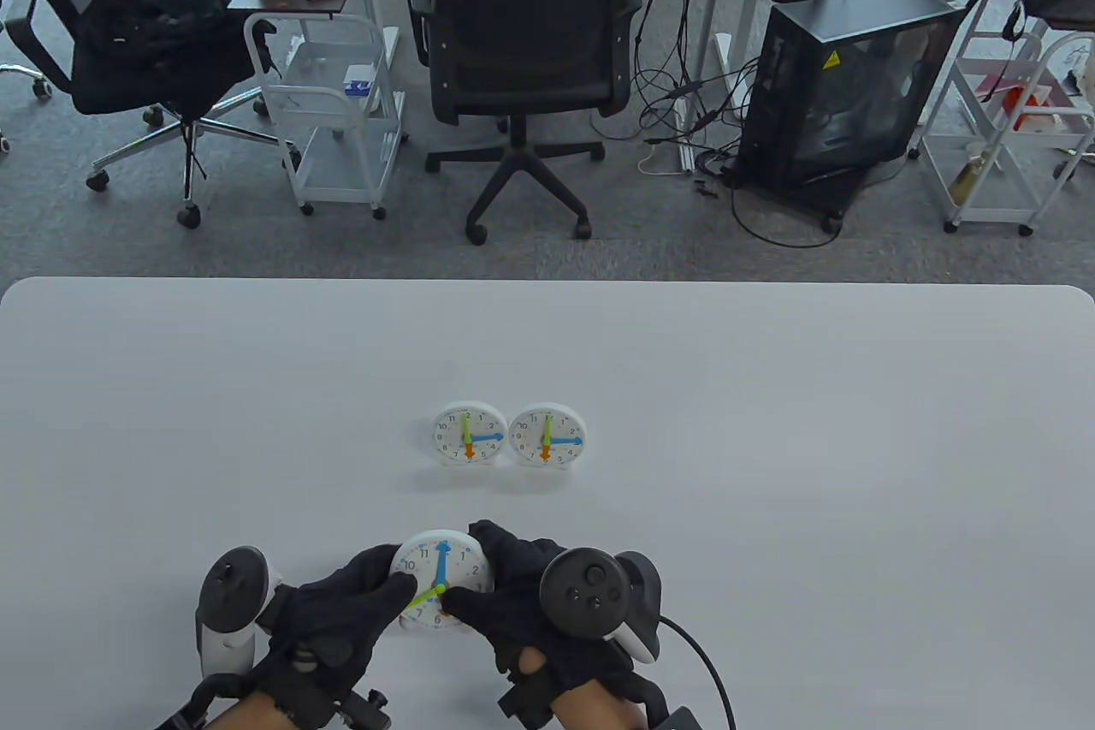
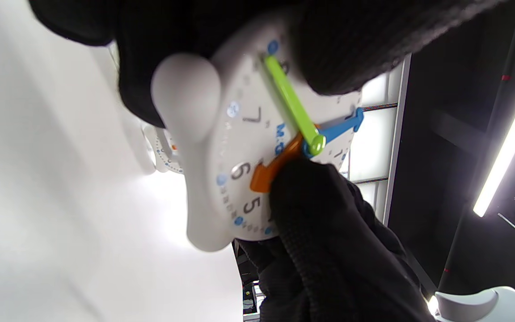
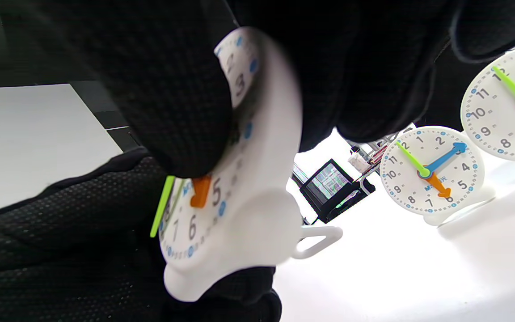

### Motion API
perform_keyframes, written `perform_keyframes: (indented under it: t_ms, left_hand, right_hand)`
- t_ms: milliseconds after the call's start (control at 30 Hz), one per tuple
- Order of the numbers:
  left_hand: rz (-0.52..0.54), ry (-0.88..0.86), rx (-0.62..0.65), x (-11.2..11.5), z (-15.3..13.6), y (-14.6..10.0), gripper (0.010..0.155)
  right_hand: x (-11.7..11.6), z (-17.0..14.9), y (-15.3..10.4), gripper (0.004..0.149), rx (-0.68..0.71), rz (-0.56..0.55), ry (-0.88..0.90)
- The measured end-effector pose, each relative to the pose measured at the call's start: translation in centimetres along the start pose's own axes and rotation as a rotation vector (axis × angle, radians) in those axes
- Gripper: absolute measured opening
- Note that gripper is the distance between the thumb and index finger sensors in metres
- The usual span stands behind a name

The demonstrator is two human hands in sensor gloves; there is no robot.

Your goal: Turn clock hands to synchronize teaching clocks

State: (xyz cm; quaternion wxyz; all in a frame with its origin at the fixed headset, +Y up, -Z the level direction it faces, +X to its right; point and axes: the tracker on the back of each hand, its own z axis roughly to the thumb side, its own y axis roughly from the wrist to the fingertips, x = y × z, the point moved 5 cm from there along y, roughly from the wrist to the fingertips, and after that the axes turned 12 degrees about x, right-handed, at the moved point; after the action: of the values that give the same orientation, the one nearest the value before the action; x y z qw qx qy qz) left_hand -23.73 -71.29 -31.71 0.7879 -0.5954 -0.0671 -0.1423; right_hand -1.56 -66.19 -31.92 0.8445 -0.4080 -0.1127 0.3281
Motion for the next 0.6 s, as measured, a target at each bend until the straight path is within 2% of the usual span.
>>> perform_keyframes:
  t_ms: [600]
  left_hand:
    - [0.008, -0.041, -0.03, 0.09, -0.17, -0.13, 0.05]
  right_hand:
    - [-0.42, 0.25, 0.02, 0.081, 0.008, 0.014, -0.038]
